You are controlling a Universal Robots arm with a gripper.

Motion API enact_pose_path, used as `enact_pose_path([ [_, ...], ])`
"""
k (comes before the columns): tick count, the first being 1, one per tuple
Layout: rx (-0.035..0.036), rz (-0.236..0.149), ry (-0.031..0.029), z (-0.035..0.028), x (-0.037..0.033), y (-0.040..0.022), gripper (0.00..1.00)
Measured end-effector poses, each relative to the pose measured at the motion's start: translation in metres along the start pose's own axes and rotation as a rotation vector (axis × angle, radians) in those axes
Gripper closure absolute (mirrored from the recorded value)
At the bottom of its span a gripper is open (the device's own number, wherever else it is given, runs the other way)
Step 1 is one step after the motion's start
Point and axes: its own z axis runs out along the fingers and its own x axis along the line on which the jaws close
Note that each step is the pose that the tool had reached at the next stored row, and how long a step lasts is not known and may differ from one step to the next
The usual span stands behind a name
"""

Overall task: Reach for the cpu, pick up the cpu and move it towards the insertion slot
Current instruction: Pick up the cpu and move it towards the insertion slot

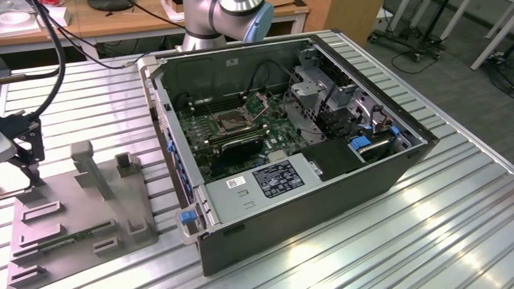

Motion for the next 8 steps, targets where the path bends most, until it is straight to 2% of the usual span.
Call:
enact_pose_path([
  [8,-0.0008,0.000,0.0003,-0.0008,-0.0012,0.0000,0.45],
])
